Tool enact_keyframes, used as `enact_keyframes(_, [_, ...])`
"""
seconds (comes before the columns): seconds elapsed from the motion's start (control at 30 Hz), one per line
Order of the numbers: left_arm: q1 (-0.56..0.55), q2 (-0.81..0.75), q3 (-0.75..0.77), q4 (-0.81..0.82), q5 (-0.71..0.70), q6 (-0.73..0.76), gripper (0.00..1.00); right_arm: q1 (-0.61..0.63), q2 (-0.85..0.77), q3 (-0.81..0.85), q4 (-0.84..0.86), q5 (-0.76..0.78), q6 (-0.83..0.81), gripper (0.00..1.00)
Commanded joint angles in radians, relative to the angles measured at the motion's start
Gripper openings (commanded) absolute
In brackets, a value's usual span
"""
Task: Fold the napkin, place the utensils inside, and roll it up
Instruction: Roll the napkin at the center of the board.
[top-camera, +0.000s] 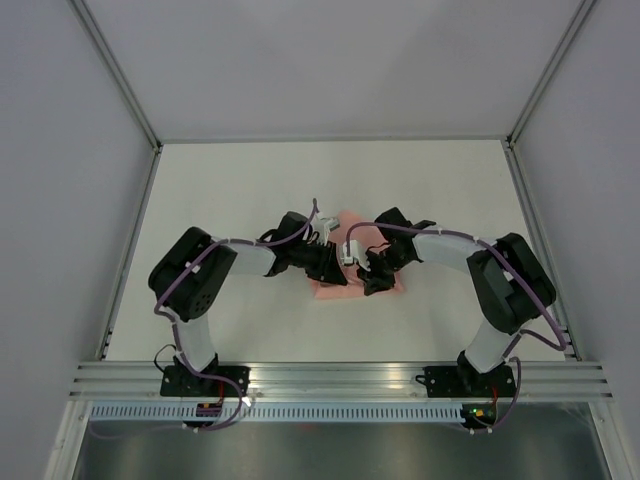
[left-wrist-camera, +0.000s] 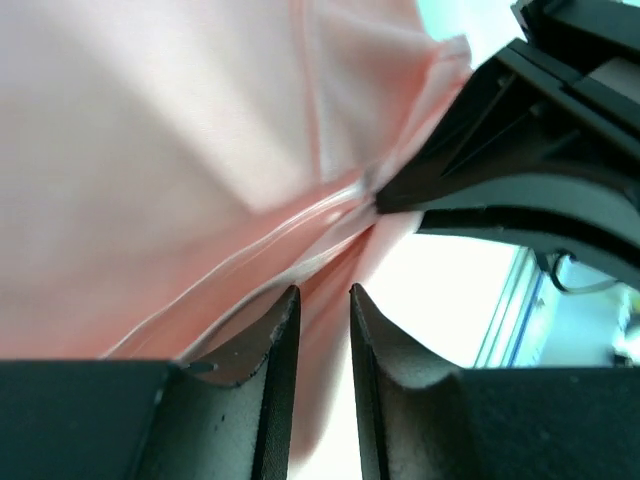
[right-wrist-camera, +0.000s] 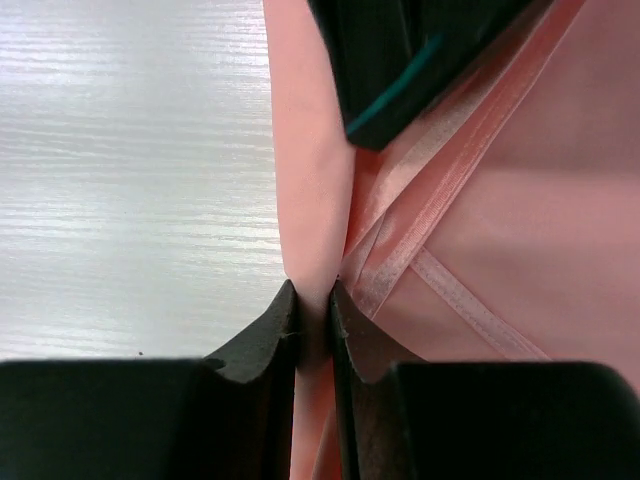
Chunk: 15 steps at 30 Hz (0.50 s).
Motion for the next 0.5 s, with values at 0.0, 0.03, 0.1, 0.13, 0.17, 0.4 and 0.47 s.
enact_keyframes(0.0, [0.033, -0.128, -0.082, 0.114, -0.213, -0.113, 0.31, -0.027, 0.116, 0.045, -0.227, -0.035, -0.086, 0.14])
enact_keyframes(0.03, [0.041, -0.184, -0.132, 0.156, -0.232, -0.121, 0.31, -0.033, 0.153, 0.065, -0.271, -0.038, -0.096, 0.14])
enact_keyframes(0.1, [0.041, -0.238, -0.198, 0.208, -0.312, -0.124, 0.3, -0.044, 0.205, 0.117, -0.328, -0.045, -0.119, 0.14])
enact_keyframes(0.13, [0.039, -0.29, -0.217, 0.222, -0.351, -0.105, 0.29, -0.05, 0.222, 0.133, -0.344, -0.045, -0.122, 0.14])
enact_keyframes(0.17, [0.038, -0.315, -0.234, 0.233, -0.376, -0.098, 0.29, -0.05, 0.239, 0.166, -0.358, -0.045, -0.125, 0.14])
enact_keyframes(0.4, [-0.053, -0.524, -0.407, 0.351, -0.562, 0.075, 0.3, -0.068, 0.396, 0.323, -0.465, -0.056, -0.125, 0.14])
enact_keyframes(0.47, [-0.14, -0.553, -0.443, 0.372, -0.664, 0.169, 0.31, -0.079, 0.436, 0.363, -0.493, -0.055, -0.125, 0.14])
